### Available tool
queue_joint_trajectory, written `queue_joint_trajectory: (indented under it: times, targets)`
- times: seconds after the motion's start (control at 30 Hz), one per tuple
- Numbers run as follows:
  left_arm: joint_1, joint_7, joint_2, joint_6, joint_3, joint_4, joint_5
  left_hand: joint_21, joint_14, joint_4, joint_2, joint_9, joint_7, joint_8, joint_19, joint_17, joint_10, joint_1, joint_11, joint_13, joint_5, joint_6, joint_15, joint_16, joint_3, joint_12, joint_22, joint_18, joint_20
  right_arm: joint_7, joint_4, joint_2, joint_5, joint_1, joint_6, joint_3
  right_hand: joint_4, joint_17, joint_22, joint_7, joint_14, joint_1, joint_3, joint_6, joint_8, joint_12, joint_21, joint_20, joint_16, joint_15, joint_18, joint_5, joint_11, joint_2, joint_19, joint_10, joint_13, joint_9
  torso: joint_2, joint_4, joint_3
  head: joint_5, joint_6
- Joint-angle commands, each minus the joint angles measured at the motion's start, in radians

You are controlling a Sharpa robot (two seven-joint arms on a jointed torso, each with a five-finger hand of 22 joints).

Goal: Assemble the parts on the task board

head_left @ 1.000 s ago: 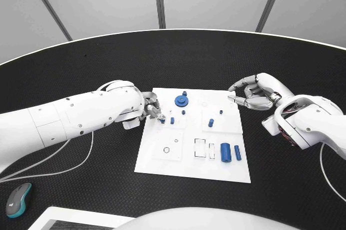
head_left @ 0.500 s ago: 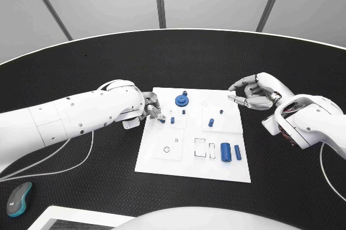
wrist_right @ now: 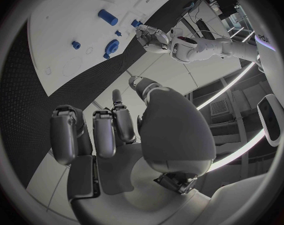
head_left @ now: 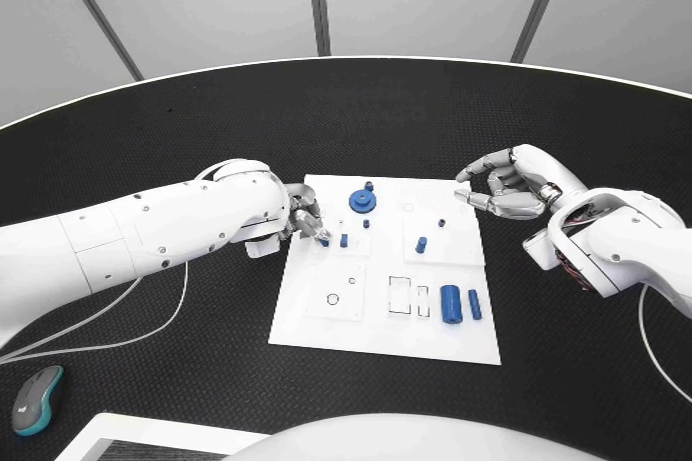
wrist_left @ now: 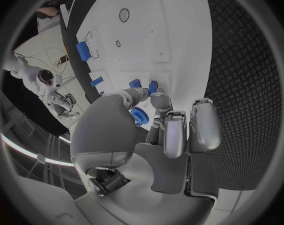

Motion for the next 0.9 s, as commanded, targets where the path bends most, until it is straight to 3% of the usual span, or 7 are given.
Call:
queue_joint_trajectory:
  times: [0.03,0.9]
  targets:
    - [0.000,0.000,0.001,0.002,0.000,-0.001,0.000,0.007,0.097,-0.119,0.007,-0.001,-0.006,0.007,0.007,0.228,0.003,0.001,-0.004,-0.001,0.004,0.001,-0.007,0.006,0.126,0.003,0.001,-0.007,0.000,0.000,0.000,0.000,0.000,0.000,0.000,0.000,0.006,0.154,0.175,-0.001,0.077,0.009,0.002,-0.004,0.006,0.001,-0.004,-0.008,-0.005,-0.009,0.016,0.005,-0.001,0.000,0.051,0.004,0.077,0.002,0.000,0.0007,-0.0004,-0.001,-0.002]
    - [0.000,-0.007,0.002,0.008,0.000,-0.005,-0.001,0.007,0.097,-0.119,0.004,-0.001,-0.006,0.007,0.007,0.228,0.003,-0.002,-0.003,-0.004,0.002,0.001,-0.007,0.006,0.128,0.001,0.002,-0.007,0.000,0.000,0.000,0.001,0.000,0.000,0.001,0.000,0.006,0.154,0.175,-0.001,0.077,0.009,0.002,-0.004,0.006,0.001,-0.004,-0.008,-0.005,-0.009,0.016,0.005,-0.001,0.000,0.051,0.004,0.077,0.002,0.000,0.0002,-0.0004,-0.001,-0.008]
